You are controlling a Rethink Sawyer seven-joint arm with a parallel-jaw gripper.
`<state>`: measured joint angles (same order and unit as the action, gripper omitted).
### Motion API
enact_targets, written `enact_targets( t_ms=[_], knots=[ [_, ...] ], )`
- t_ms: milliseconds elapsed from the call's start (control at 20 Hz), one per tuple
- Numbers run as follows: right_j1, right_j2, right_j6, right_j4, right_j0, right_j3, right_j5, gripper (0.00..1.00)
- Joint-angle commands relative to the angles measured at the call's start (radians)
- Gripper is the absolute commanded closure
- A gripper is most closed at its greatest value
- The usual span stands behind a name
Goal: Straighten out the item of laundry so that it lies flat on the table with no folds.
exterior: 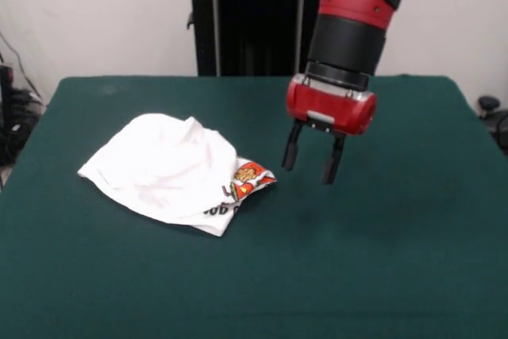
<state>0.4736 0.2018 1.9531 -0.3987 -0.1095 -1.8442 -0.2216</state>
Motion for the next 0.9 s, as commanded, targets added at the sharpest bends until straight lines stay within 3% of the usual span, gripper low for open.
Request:
enact_targets(
  t_ms=[50,250,550,900],
  knots=[
    [-0.107,-0.048,0.287,-0.066,-0.019,-0.082,-0.065,0.0],
    [-0.12,0.002,0.288,-0.124,-0.074,-0.093,-0.092,0.0],
    [-0.149,0.174,0.251,-0.359,-0.273,-0.127,-0.05,0.0],
    [-0.166,0.145,0.279,-0.4,-0.285,-0.137,-0.065,0.0]
  ],
)
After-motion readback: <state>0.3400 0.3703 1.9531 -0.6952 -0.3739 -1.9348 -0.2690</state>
